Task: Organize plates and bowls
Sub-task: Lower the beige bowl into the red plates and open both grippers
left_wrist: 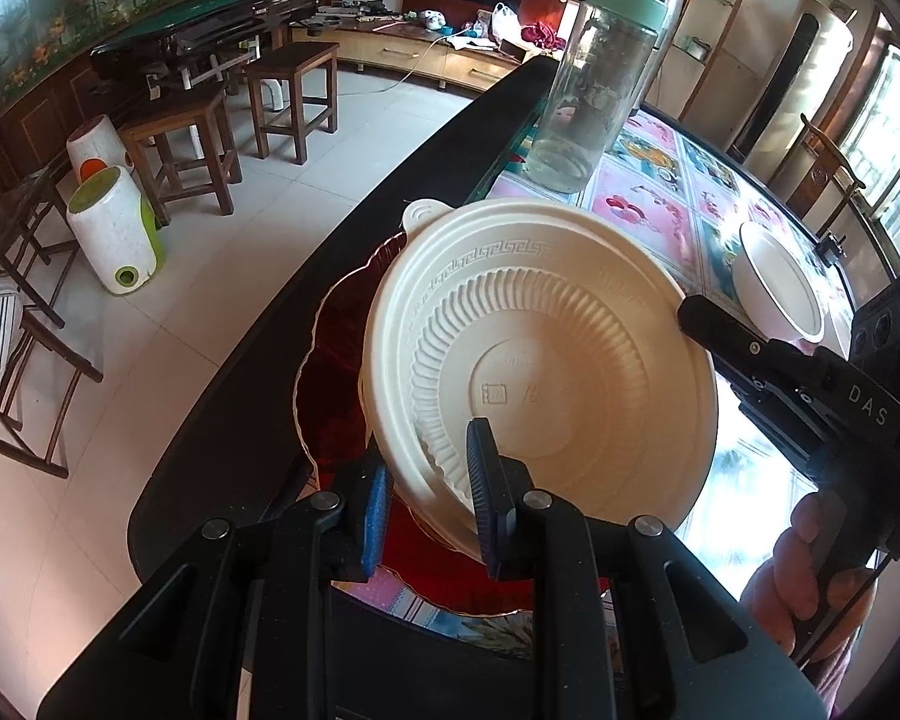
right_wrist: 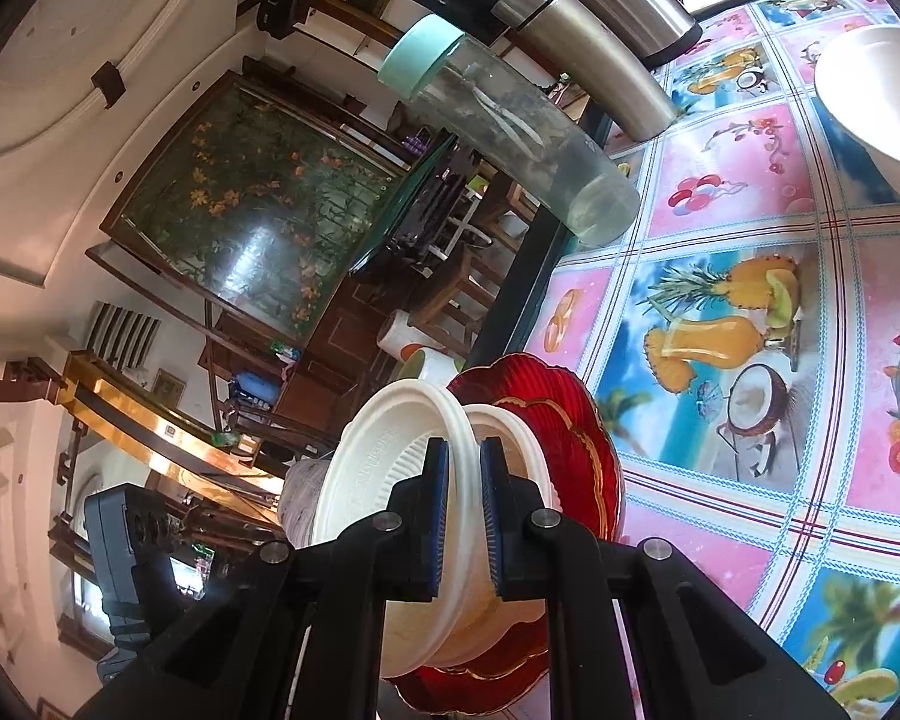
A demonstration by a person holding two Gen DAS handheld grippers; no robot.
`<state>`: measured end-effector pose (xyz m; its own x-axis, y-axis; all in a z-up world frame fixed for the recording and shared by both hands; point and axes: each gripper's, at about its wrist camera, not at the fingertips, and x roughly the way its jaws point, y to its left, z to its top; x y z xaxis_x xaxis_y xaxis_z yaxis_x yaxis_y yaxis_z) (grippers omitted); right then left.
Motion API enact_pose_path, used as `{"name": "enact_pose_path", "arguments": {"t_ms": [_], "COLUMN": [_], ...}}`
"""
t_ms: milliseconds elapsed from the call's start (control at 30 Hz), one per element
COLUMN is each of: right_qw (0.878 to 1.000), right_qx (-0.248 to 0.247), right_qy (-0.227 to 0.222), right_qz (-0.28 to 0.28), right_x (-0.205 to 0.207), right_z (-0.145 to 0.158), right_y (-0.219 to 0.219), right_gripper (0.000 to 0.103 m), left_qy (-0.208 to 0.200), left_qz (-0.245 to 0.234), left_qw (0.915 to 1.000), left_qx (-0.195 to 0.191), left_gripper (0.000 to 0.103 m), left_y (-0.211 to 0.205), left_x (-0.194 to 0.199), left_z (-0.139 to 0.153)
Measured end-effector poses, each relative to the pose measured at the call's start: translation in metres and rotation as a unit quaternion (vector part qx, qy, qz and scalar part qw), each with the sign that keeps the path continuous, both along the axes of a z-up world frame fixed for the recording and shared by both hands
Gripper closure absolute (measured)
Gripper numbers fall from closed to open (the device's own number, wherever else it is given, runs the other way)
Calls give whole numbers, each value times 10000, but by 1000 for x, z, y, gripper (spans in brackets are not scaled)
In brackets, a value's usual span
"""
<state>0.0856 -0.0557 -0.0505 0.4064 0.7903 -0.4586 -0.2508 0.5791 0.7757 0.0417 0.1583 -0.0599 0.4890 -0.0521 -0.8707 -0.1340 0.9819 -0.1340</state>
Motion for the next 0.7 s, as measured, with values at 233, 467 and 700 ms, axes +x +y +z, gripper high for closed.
{"name": "enact_pose_path", "arguments": {"t_ms": [233,467,700], "right_qw": [9997,9994,9980], "right_qx": [-120,-202,-206], "right_qy": [185,269,583], "right_qz": [-56,-70,-97], "right_x": [5,6,10], "right_z": [-7,-11,-21], "right_y": [-1,0,-1], "right_gripper": [89,89,92], "left_qy": [69,79,107], "left_qz": [-36,-39,-79], "left_qw": [10000,9999,9997], "left_qx": [43,105,215], "left_gripper": [82,82,82], "left_y": [-3,-4,-8], "left_x": [7,9,11], "left_z": [-3,-5,0]}}
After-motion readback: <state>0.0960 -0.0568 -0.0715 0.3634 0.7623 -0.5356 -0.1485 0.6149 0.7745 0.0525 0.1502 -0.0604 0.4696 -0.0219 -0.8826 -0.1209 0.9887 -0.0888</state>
